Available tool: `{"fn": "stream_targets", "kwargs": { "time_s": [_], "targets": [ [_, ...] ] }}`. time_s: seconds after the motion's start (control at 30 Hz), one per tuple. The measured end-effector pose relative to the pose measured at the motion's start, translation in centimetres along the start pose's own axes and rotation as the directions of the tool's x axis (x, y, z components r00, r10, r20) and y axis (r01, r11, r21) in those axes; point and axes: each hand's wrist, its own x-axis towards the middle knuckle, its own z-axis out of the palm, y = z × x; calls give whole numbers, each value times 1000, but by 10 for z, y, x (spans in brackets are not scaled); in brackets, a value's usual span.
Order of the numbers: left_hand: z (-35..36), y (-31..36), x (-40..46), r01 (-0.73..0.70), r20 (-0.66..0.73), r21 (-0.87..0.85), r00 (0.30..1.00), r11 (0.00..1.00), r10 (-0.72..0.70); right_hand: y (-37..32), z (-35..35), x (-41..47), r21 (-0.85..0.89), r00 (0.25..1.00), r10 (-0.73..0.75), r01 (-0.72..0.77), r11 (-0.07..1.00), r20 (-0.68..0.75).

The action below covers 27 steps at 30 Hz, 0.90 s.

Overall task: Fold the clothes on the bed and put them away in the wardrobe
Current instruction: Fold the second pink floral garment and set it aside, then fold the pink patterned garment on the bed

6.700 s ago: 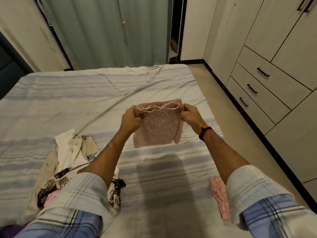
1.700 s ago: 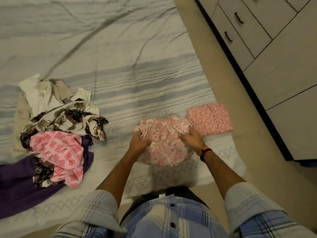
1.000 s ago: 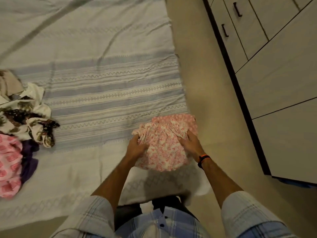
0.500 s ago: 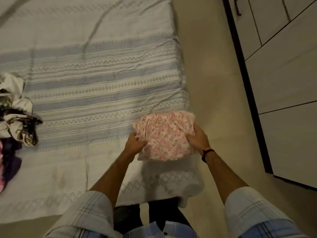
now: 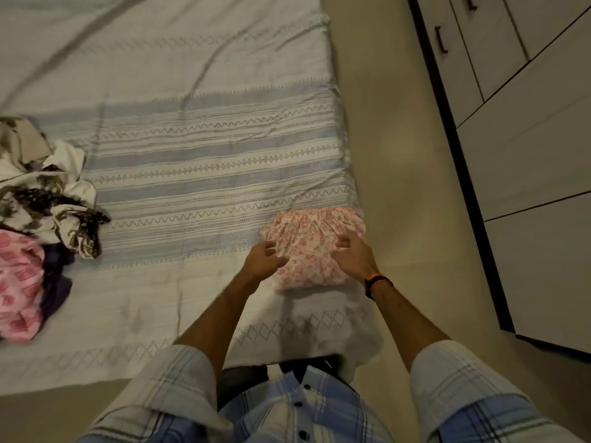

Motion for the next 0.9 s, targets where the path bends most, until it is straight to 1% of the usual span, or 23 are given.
{"fn": "stream_targets", "kwargs": {
  "time_s": [0.17, 0.33, 0.53, 0.7, 0.9],
  "targets": [
    [-29, -11, -38, -83, -44, -39, 996, 996, 81, -26, 22, -37, -17, 992, -124, 124, 992, -4],
    [-84, -45, -72, -138, -118, -92, 985, 986, 127, -54, 64, -76, -42, 975, -223, 224, 974, 18],
    [-173, -112, -109, -155, -226, -175, 967, 972, 113, -94, 152, -122, -58, 939, -329, 336, 940, 95],
    [-252, -178, -140, -148, -314, -255, 947, 955, 63, -127, 240, -163, -91, 900, -396, 416, 905, 180],
    [-324, -237, -165, -155, -416, -373, 909, 915, -15, -165, 326, -189, -137, 857, -418, 473, 871, 302]
  ]
}}
